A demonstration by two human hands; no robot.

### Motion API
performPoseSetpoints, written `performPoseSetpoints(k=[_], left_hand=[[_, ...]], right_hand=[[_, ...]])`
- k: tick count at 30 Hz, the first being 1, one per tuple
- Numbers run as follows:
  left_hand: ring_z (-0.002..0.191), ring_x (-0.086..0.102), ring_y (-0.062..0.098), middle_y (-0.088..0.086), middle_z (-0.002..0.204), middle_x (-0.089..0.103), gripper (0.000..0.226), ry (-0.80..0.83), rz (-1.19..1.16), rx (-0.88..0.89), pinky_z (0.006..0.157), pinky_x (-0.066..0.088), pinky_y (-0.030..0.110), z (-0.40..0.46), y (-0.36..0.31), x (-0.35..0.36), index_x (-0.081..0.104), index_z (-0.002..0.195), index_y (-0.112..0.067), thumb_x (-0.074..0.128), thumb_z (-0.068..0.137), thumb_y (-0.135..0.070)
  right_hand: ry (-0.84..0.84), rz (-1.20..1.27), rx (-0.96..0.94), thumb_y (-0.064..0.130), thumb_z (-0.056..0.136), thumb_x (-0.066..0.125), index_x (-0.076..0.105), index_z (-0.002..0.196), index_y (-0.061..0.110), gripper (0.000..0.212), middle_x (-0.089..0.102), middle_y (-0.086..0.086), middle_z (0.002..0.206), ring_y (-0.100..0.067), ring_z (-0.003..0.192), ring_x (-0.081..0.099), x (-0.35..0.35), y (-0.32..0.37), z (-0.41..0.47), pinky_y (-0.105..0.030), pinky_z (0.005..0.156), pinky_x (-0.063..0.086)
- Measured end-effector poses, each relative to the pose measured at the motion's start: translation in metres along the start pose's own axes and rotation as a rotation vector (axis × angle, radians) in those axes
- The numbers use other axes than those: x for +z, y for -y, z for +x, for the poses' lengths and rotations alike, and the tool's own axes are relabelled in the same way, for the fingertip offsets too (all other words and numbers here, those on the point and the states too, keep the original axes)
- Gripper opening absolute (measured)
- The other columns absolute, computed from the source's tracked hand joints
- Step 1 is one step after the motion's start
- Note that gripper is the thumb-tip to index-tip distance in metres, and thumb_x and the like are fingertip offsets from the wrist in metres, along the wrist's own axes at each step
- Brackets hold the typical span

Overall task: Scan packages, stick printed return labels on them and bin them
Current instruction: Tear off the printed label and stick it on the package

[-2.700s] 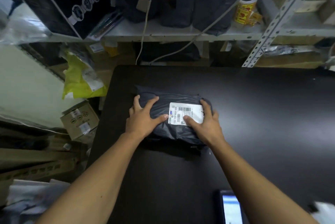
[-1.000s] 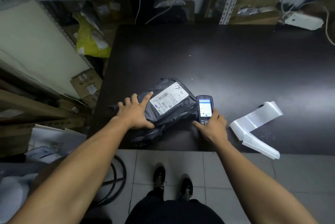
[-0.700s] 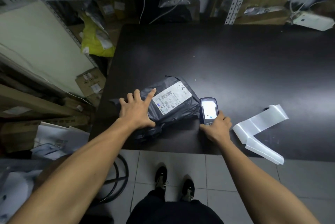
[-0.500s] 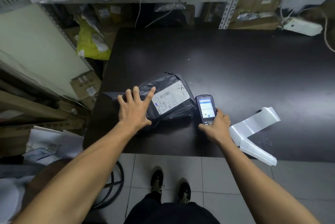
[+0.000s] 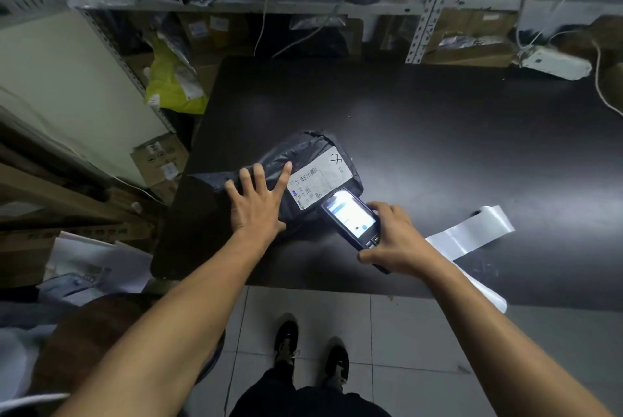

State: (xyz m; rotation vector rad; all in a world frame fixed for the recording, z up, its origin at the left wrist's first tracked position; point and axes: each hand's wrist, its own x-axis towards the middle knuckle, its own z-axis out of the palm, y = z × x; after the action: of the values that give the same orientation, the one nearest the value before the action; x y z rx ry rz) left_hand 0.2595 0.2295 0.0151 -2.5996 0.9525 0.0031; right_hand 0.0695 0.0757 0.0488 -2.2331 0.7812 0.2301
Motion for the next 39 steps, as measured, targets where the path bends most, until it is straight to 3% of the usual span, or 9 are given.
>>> performPoseSetpoints(k=[6,19,23,28,36,39], left_hand=[[0.143,0.014,0.042,0.023,0.155,0.004,0.130,-0.004,0.000,-0.005,0.110,0.024,0.059,-0.002,-0.001,-0.001,-0.030,0.149,-0.032,0.067,0.073,-0.072],[0.139,0.018,0.042,0.023,0.153,0.006,0.128,0.010,-0.004,0.010,0.108,0.026,0.058,0.000,0.003,-0.004,-0.026,0.151,-0.033,0.067,0.071,-0.072],[0.134,0.025,0.042,0.023,0.153,0.010,0.127,0.169,-0.171,-0.038,0.105,0.028,0.057,0.005,0.006,-0.010,-0.017,0.153,-0.034,0.066,0.068,-0.077],[0.132,0.029,0.040,0.020,0.148,0.022,0.127,0.365,-0.453,-0.123,0.104,0.030,0.056,-0.001,0.004,-0.004,-0.010,0.155,-0.036,0.065,0.064,-0.083],[0.147,0.003,0.045,0.023,0.162,-0.009,0.138,0.397,-0.525,-0.093,0.112,0.013,0.066,-0.008,0.001,-0.001,-0.019,0.154,-0.033,0.061,0.057,-0.090],[0.147,0.002,0.045,0.023,0.162,-0.009,0.136,0.390,-0.514,-0.082,0.113,0.014,0.066,-0.007,0.001,0.000,-0.018,0.154,-0.031,0.062,0.060,-0.088]], right_hand=[[-0.021,-0.010,0.005,0.024,0.070,0.078,0.032,0.143,0.023,0.087,0.034,0.002,0.119,-0.019,0.120,0.037,-0.003,0.006,-0.004,-0.022,0.077,0.039],[-0.098,0.026,0.100,0.023,0.069,0.076,0.030,0.146,0.021,0.090,0.034,-0.003,0.122,-0.023,0.122,0.034,0.003,-0.002,-0.003,-0.033,0.084,0.051],[-0.259,0.160,0.262,0.022,0.070,0.072,0.031,0.146,0.015,0.086,0.035,-0.009,0.126,-0.030,0.127,0.033,0.023,-0.014,0.003,-0.038,0.104,0.040],[-0.338,0.196,0.415,0.026,0.076,0.073,0.030,0.143,0.007,0.082,0.035,-0.019,0.135,-0.037,0.129,0.029,0.045,-0.026,0.012,-0.038,0.104,0.032],[-0.370,0.229,0.493,0.027,0.076,0.074,0.028,0.143,0.006,0.085,0.032,-0.021,0.135,-0.038,0.126,0.027,0.075,-0.032,0.023,-0.041,0.105,0.032],[-0.384,0.228,0.508,0.027,0.076,0.074,0.026,0.145,0.007,0.087,0.032,-0.021,0.135,-0.038,0.125,0.027,0.081,-0.033,0.025,-0.042,0.105,0.032]])
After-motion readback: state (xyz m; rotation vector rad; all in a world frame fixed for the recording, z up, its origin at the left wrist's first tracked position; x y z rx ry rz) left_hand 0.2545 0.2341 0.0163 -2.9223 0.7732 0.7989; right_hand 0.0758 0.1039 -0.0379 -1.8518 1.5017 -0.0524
